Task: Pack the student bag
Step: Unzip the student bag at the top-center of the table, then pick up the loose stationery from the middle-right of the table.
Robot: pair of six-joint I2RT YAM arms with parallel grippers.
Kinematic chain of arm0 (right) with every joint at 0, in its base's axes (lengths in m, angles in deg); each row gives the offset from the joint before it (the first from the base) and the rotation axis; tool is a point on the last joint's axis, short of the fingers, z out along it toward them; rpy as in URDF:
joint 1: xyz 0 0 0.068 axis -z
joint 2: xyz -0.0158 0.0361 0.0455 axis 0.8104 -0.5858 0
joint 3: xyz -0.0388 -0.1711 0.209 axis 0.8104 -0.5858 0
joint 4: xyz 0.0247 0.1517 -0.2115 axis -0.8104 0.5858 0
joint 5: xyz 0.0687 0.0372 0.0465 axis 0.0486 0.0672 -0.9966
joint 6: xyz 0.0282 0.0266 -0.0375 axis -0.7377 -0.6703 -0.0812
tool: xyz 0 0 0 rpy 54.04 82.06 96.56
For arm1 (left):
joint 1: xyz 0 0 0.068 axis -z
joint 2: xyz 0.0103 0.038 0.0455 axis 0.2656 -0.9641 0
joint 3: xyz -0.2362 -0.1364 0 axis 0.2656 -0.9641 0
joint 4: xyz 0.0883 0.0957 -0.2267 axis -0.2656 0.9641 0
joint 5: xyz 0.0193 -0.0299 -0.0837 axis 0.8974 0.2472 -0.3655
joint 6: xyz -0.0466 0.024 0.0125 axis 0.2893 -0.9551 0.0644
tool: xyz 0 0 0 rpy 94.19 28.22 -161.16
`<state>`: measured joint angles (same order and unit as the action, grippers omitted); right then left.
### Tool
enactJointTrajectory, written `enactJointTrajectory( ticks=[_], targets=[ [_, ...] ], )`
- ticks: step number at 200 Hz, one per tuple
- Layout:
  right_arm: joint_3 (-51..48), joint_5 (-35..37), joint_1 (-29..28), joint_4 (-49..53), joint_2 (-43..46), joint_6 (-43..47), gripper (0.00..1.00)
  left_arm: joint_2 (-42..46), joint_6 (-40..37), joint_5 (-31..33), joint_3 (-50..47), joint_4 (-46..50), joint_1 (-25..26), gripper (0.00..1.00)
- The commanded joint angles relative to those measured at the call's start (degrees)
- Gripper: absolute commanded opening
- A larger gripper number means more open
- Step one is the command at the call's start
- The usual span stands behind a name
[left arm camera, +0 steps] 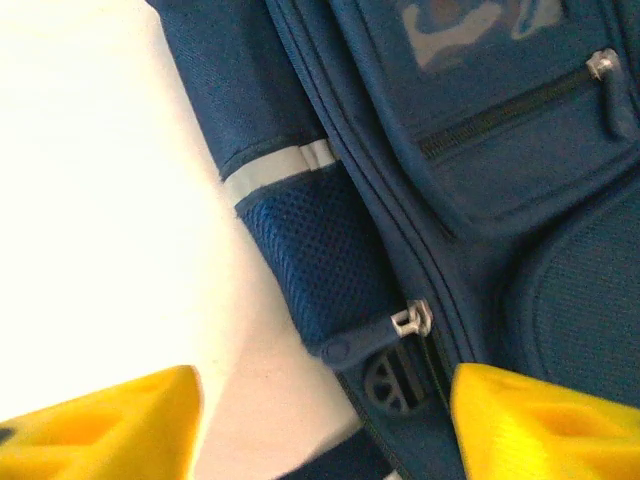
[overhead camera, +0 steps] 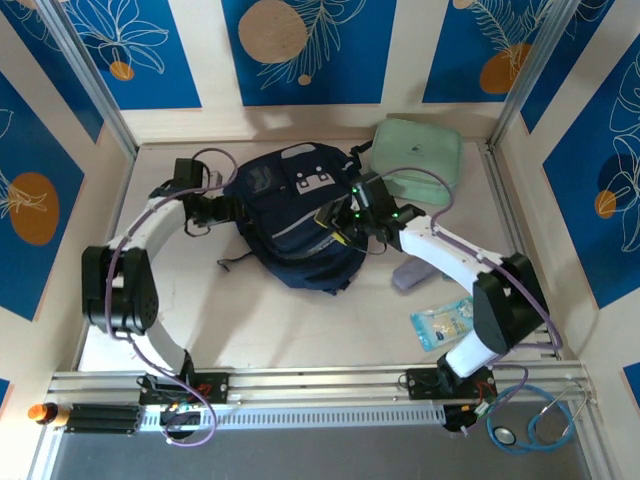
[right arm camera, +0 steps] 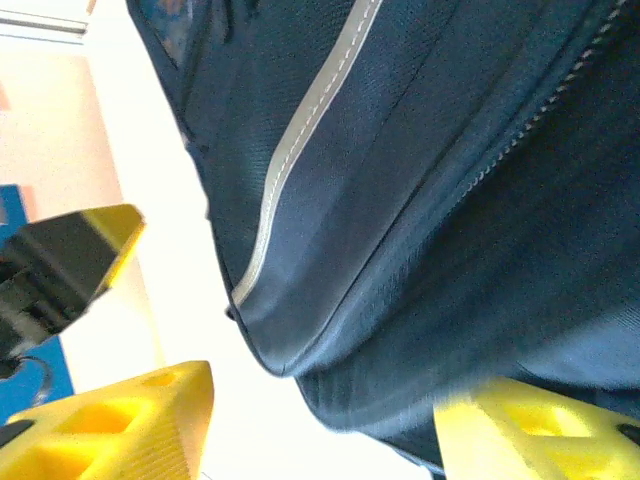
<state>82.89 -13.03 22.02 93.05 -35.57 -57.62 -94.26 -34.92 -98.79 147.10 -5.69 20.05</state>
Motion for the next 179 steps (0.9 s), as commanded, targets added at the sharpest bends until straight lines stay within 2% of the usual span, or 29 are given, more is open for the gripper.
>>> enactJointTrajectory(
  ticks=[1,28,61,82,129,179],
  targets=[
    [-1.6,9.8,0.8,9.5,6.2,7.0,0.66,8.9,0.6,0.8,-3.4,0.1,-0.3,0.76],
    [-2.2,20.0,3.9,20.6,8.5,10.1,0.68,16.5,1.2,-0.6,-7.7,-1.7,-0.3,0.89],
    [-6.9,28.5,8.1,26.7,10.9,8.9,0.8,20.5,2.6,-5.4,-9.9,-4.4,-0.3,0.97],
    [-9.2,29.1,10.8,27.8,12.0,7.5,0.87,22.2,3.0,-7.6,-11.4,-7.0,-0.3,1.0],
    [-12.5,28.9,13.6,28.5,12.1,3.4,0.88,21.8,3.4,-10.0,-12.0,-9.9,-0.3,1.0],
    [-12.9,26.6,15.5,26.8,7.4,0.8,0.9,21.9,2.5,-12.7,-12.2,-10.4,-0.3,1.0]
  ],
)
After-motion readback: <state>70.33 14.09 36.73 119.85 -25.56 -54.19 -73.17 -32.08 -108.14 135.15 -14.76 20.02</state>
